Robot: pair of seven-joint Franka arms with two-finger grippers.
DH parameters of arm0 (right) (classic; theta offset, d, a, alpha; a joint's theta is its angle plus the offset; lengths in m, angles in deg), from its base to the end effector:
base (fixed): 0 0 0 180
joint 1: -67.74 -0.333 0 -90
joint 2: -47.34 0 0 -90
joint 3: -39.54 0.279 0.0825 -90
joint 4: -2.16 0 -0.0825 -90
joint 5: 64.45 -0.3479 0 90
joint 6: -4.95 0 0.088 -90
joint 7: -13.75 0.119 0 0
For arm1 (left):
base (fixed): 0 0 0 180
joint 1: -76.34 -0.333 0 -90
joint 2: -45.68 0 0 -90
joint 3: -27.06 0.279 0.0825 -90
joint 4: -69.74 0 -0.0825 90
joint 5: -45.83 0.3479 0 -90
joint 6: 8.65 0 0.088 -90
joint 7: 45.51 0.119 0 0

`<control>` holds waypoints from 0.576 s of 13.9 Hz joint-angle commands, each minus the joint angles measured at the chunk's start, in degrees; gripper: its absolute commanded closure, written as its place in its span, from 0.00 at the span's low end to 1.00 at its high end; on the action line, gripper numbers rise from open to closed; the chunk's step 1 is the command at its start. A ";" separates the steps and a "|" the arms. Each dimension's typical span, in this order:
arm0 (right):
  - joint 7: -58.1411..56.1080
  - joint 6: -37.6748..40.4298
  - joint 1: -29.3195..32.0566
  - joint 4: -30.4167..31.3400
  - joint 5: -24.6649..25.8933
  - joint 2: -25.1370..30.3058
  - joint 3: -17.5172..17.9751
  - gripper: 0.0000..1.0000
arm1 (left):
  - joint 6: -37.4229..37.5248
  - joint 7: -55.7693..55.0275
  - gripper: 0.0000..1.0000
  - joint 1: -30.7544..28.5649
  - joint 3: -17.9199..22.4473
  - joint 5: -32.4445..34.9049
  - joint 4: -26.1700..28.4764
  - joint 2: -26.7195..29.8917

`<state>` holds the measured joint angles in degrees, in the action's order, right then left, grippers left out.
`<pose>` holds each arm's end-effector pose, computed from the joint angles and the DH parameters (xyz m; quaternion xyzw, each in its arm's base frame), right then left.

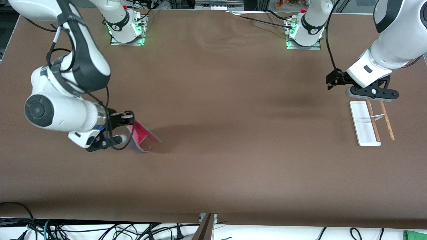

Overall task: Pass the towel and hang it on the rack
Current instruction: 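Lift the towel with the right gripper while the left gripper approaches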

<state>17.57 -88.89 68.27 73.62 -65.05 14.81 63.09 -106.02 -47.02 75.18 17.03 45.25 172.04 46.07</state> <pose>0.6082 0.2004 0.4104 -0.9808 -0.1432 0.0904 0.0966 0.5100 -0.0809 0.4958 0.9972 -0.0633 -0.0399 0.0008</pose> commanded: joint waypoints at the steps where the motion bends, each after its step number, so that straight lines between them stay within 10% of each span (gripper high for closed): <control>1: 0.31 0.60 -1.31 -3.77 0.94 -0.08 5.88 1.00 | 1.30 1.50 0.00 0.11 -0.08 -7.13 -4.21 -3.72; 8: 0.49 -11.69 -14.76 -5.89 3.41 -0.25 6.16 1.00 | 0.86 20.98 0.00 -2.26 0.18 -26.46 -7.73 -12.07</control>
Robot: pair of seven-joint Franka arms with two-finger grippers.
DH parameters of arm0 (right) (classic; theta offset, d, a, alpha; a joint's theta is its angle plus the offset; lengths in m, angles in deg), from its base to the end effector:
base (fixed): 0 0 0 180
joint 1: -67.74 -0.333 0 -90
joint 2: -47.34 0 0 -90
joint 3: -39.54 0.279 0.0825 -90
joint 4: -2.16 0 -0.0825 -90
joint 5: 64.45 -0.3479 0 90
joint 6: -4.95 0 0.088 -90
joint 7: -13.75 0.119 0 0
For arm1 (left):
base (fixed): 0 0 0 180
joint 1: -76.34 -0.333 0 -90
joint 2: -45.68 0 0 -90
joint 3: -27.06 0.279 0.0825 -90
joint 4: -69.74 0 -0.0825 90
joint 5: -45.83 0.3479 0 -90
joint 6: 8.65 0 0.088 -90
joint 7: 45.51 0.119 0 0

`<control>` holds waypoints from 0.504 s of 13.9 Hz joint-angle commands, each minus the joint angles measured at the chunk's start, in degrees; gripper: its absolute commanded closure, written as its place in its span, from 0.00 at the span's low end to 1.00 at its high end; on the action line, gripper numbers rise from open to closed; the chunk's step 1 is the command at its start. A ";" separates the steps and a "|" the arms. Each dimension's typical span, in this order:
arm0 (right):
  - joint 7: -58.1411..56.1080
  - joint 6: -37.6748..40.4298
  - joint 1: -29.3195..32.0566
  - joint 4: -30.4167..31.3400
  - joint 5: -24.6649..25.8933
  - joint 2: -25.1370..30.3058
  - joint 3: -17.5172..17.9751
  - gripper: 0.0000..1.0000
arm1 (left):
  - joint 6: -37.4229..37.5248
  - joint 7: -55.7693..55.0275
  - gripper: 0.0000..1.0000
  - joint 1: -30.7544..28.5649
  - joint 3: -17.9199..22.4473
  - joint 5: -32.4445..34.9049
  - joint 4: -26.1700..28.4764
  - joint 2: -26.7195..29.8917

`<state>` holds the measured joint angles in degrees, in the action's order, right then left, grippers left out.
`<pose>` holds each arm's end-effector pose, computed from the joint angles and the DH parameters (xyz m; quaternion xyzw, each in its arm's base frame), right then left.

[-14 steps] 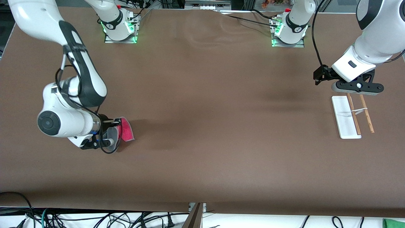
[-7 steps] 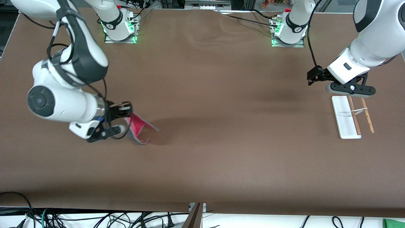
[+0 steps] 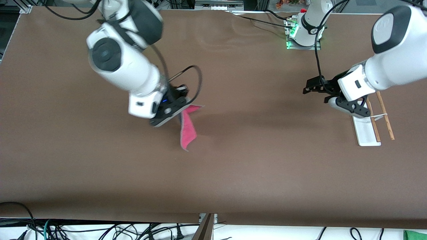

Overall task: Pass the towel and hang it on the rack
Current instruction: 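Lift the towel with the right gripper while the left gripper approaches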

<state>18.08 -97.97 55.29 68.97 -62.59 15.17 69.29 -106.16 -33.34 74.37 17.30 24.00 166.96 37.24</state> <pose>0.5466 0.3776 0.4748 -0.9496 -0.2834 -0.0179 0.1327 0.5420 -0.1099 0.4616 0.9689 -0.1320 -0.0614 0.2003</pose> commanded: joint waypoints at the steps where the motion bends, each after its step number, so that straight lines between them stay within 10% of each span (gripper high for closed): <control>1: -0.02 -4.90 -3.27 -1.24 0.95 -0.60 -0.04 1.00 | 1.00 11.26 0.00 -2.15 -0.08 -8.47 -2.65 -4.29; 7: 3.65 -11.33 -10.84 -1.24 2.08 -1.13 -0.75 1.00 | 0.74 35.60 0.00 -3.74 0.00 -25.96 -2.65 -11.93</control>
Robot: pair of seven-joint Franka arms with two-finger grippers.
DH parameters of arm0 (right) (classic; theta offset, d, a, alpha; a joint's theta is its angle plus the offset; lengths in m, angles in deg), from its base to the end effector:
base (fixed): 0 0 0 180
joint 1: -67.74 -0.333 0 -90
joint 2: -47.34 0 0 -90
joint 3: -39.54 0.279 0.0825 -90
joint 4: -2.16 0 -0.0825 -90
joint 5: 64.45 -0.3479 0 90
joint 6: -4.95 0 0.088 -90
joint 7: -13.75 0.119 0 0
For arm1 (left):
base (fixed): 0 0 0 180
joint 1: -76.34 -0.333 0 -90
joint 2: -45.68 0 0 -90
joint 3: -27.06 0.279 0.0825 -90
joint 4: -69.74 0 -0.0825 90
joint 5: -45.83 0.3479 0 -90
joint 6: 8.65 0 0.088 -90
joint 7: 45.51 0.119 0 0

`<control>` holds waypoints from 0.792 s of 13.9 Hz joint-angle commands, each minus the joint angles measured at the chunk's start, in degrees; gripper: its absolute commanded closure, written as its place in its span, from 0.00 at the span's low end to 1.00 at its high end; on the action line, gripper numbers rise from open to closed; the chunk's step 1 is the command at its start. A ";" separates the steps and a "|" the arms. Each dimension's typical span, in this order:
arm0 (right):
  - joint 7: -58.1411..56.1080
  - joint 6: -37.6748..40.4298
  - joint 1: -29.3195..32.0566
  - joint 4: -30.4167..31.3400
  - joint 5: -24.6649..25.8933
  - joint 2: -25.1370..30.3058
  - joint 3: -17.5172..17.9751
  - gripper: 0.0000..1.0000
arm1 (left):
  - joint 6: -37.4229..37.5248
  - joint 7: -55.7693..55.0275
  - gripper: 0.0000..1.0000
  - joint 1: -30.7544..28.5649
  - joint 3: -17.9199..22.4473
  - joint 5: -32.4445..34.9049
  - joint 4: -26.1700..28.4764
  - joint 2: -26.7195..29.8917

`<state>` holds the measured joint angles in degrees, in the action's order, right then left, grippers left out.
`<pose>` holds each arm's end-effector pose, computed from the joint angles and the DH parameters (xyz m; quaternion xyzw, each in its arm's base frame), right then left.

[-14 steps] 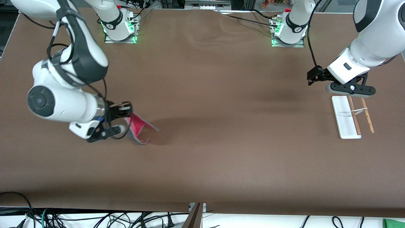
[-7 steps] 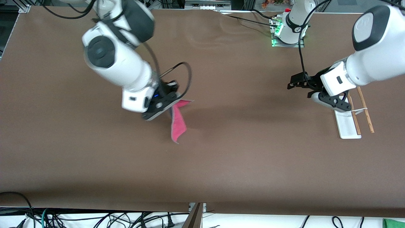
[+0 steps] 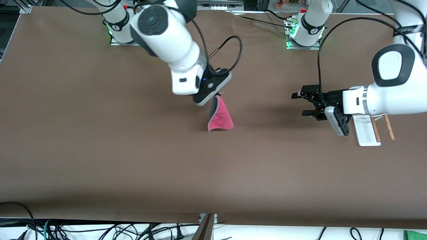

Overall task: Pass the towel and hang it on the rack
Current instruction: 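Lift the towel with the right gripper while the left gripper approaches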

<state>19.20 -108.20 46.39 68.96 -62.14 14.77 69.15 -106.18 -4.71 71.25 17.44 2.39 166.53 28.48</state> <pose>0.4991 0.4663 0.4894 -0.9238 -0.3337 -0.0843 0.1678 0.5685 -0.1108 0.4025 0.8784 -0.2586 -0.0075 0.4018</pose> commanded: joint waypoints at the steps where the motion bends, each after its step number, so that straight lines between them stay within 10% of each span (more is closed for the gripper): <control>1: 4.73 -2.33 -2.37 -1.24 1.82 -0.82 -0.60 1.00 | 0.76 12.41 0.00 -0.79 -0.22 -7.42 -2.22 -4.93; 11: 6.68 -6.64 -9.05 -1.24 4.37 -1.96 -1.04 1.00 | 1.20 48.13 0.00 0.44 -1.45 -21.50 -4.50 -19.79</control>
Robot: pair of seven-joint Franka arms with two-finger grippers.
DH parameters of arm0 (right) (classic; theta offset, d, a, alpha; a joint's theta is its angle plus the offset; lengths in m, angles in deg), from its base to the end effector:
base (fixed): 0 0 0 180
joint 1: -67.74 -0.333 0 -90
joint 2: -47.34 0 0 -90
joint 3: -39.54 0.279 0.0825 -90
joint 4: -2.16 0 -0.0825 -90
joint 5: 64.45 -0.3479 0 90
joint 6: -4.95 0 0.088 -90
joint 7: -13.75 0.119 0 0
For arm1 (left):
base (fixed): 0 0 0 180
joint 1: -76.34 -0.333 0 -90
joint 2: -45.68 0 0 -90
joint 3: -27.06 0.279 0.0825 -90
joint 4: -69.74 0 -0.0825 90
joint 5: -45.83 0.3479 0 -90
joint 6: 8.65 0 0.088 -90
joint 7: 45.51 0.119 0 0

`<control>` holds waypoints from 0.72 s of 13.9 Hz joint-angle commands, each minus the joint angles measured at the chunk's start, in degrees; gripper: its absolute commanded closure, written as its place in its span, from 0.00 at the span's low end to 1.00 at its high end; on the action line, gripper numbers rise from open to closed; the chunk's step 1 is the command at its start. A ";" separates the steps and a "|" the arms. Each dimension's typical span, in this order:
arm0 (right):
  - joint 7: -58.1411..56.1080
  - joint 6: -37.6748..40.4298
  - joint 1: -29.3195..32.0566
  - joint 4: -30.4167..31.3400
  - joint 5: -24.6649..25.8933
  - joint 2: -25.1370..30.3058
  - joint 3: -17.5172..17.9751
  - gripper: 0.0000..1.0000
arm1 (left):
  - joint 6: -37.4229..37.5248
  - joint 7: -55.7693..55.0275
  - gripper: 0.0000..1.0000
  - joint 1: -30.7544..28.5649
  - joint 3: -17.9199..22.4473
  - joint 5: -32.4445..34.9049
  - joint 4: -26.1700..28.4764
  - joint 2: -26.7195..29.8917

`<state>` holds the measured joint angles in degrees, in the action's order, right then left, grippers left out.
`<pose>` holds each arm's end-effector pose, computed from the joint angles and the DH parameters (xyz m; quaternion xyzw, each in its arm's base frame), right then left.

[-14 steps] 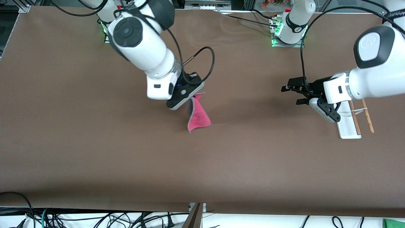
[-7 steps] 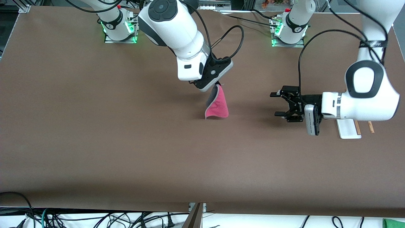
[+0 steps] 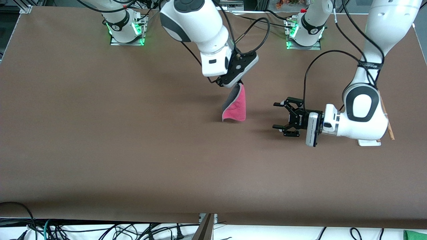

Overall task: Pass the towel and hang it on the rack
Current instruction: 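Lift the towel with the right gripper while the left gripper approaches, then move the left gripper under the hanging towel's pink end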

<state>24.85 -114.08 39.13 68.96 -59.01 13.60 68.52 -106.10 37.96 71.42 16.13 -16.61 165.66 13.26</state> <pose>0.4533 0.5271 0.4864 -0.9161 -0.3418 -0.1138 0.1763 0.5845 -0.1445 0.2856 0.7066 -0.4192 0.1505 0.5498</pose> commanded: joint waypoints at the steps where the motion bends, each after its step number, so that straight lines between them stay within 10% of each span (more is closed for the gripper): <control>1: 0.68 -0.86 -2.06 -1.23 1.94 -0.80 -0.41 1.00 | 1.12 8.00 0.00 1.31 -0.24 -4.25 -4.07 -6.06; 10: -3.81 -2.00 -3.20 -1.32 4.93 0.43 0.47 1.00 | 2.35 13.13 0.00 2.73 -2.43 -8.58 -3.98 -10.55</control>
<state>21.55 -116.16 36.07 68.44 -54.85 13.54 68.72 -104.71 49.19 74.47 14.10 -24.00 163.73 4.76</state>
